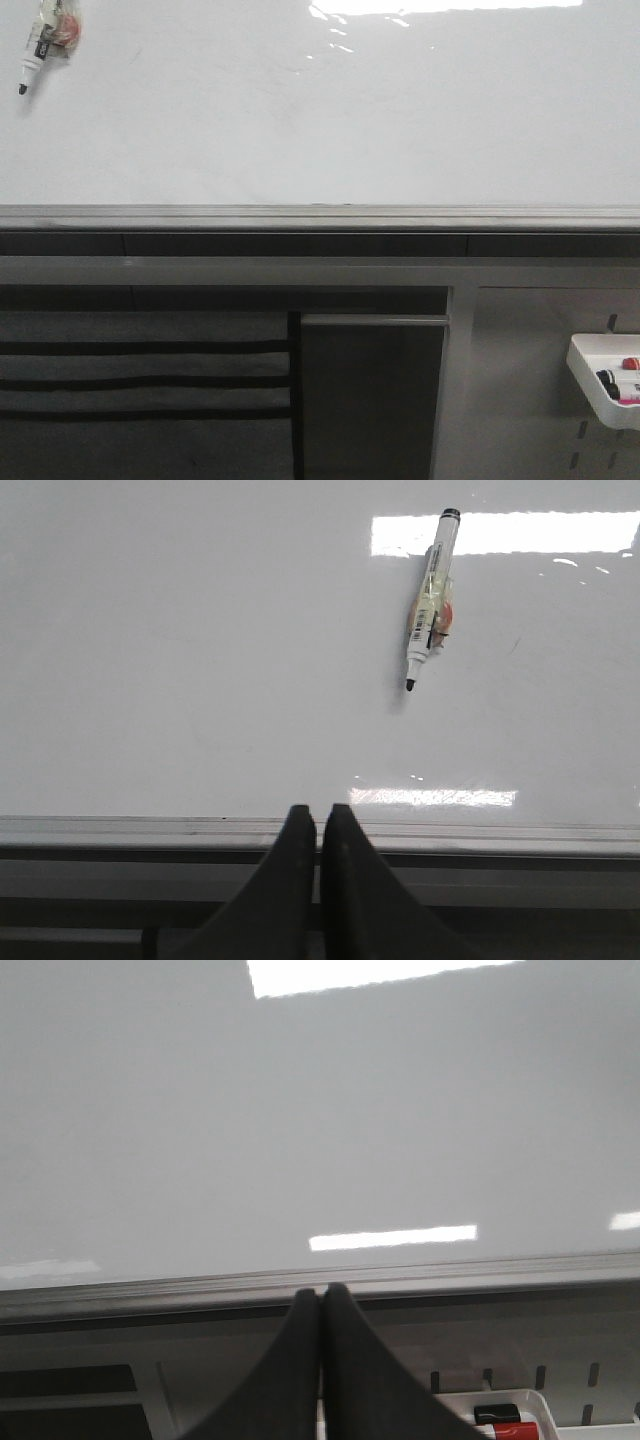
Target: Write number 3 on whiteboard
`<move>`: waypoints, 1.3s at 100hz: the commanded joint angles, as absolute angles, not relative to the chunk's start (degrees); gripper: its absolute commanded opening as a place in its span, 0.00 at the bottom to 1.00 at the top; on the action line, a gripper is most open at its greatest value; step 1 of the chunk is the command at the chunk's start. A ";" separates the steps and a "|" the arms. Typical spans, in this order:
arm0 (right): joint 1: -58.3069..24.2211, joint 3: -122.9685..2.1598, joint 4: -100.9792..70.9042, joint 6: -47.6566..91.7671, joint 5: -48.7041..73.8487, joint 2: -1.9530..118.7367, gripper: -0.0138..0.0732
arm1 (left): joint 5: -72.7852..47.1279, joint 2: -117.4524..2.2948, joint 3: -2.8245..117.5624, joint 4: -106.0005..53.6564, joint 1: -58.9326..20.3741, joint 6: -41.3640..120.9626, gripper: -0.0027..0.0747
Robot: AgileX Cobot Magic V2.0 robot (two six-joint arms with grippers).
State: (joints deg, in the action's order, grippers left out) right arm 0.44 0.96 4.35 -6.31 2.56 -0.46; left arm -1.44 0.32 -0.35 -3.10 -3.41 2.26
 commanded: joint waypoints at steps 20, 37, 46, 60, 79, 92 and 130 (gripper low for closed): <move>0.77 2.21 5.58 -5.54 -2.61 -1.73 0.07 | 3.61 2.07 -0.46 -5.01 -3.95 1.63 0.01; 0.77 -1.50 5.47 -5.54 0.00 -1.63 0.07 | 1.32 2.07 3.71 -10.94 -3.95 1.63 0.01; 0.65 -7.36 5.19 -5.54 7.41 -1.63 0.07 | -4.66 1.84 9.72 -11.49 -3.95 1.63 0.01; -0.28 -17.58 4.46 -5.54 19.37 1.05 0.07 | -16.20 -1.46 20.66 -10.15 -3.95 2.06 0.01; -3.44 -28.12 4.37 -5.54 25.47 10.03 0.07 | -26.51 -10.74 32.67 -7.26 -3.95 8.21 0.01; -4.49 -32.15 4.37 -5.54 25.37 16.48 0.07 | -29.61 -17.17 37.73 -7.02 -3.95 8.21 0.01; -4.49 -32.91 4.37 -5.54 23.69 21.87 0.07 | -29.91 -23.26 38.45 -7.02 -3.95 8.21 0.01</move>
